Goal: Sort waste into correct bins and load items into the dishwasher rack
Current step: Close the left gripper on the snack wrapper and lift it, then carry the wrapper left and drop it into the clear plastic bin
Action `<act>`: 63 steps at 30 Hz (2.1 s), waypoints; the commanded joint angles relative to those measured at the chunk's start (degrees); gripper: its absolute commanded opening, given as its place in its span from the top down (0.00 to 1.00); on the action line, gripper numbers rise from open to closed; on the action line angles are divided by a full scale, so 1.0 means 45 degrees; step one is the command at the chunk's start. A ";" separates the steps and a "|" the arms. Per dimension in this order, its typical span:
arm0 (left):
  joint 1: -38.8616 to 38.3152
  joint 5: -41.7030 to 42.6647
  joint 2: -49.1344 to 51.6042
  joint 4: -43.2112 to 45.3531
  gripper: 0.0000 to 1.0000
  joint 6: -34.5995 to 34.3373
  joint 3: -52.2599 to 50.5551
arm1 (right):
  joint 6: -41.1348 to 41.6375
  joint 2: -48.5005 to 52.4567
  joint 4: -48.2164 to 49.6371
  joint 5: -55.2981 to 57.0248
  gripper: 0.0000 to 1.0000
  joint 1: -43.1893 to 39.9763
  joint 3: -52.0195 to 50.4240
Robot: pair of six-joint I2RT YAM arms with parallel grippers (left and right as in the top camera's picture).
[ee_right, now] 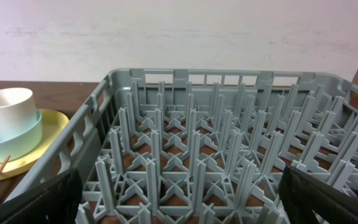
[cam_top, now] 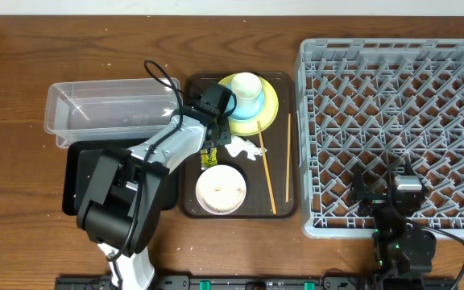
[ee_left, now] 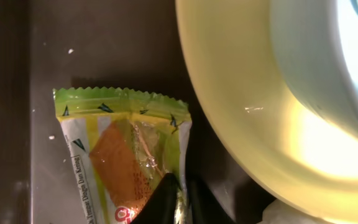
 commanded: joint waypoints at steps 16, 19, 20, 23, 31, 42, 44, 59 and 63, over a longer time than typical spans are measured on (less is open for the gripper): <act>-0.0005 -0.0903 -0.4051 -0.1020 0.94 -0.0010 0.0034 | 0.0039 0.0000 -0.0044 -0.0053 0.01 0.0049 -0.0024; 0.0024 -0.2293 -0.5061 -0.1190 0.94 -0.0010 0.0034 | 0.0039 0.0000 -0.0044 -0.0053 0.01 0.0049 -0.0024; 0.0049 -0.2939 -0.5343 -0.1195 0.94 -0.0010 0.0034 | 0.0039 0.0000 -0.0044 -0.0053 0.01 0.0049 -0.0024; 0.0189 -0.4391 -0.5780 -0.0971 0.94 -0.0015 0.0034 | 0.0034 0.0000 -0.0044 -0.0053 0.01 0.0049 -0.0029; 0.1651 -0.4896 -0.5042 0.0923 0.94 -0.0015 0.0029 | 0.0034 0.0000 -0.0044 -0.0049 0.01 0.0049 -0.0029; 0.4061 -0.4886 -0.3322 0.2628 0.94 -0.1462 0.0029 | 0.0039 0.0000 -0.0044 -0.0053 0.01 0.0049 -0.0029; 0.4381 -0.4881 -0.3099 0.2584 0.94 -0.2229 0.0029 | 0.0034 0.0000 -0.0044 -0.0053 0.01 0.0049 -0.0024; 0.5610 -0.4109 -0.2662 0.2395 0.55 -0.3672 0.0034 | 0.0039 0.0000 -0.0044 -0.0053 0.01 0.0049 -0.0029; 0.5566 -0.3696 -0.3585 0.2268 0.54 -0.2885 0.0034 | 0.0034 0.0000 -0.0044 -0.0053 0.01 0.0049 -0.0024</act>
